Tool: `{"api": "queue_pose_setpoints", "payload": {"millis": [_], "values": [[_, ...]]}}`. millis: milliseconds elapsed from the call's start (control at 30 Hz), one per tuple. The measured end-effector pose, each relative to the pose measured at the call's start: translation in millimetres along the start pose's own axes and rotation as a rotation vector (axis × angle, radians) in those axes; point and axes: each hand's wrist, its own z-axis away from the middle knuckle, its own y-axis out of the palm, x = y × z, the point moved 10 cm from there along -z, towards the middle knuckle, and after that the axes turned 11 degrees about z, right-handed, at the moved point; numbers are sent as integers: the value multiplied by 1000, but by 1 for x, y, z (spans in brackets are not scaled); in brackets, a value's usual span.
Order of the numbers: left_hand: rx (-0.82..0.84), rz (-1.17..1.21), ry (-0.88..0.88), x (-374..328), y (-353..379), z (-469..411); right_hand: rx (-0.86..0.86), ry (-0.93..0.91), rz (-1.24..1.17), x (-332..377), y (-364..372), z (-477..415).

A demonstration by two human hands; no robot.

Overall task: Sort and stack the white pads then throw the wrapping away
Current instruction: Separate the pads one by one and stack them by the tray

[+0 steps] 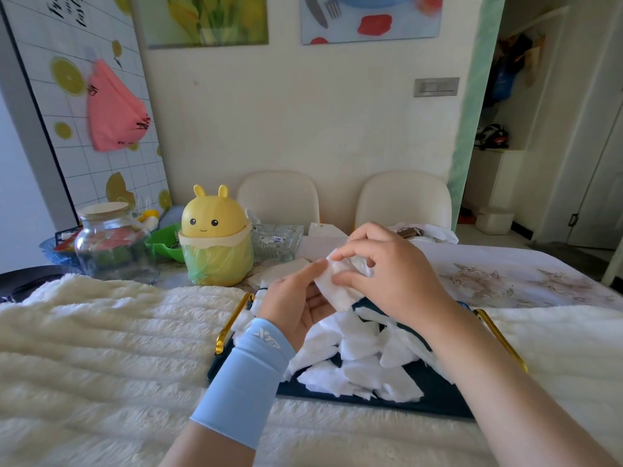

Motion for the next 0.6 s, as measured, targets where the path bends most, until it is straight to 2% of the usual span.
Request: {"api": "queue_pose_setpoints", "payload": {"millis": [233, 300, 400, 467, 600], "values": [[-36, 51, -142, 17, -3, -1, 66, -95, 102, 3, 3, 0], [-72, 68, -140, 16, -9, -1, 89, -45, -42, -1, 2, 0], [-148, -1, -62, 6, -22, -5, 43, 178, -439, -26, -15, -2], [-158, -60, -16, 1, -24, -4, 38, 273, -619, -39, -22, -1], [-88, -122, 6, -1, -10, 0, 182, 290, -612, -37, -8, 1]]}}
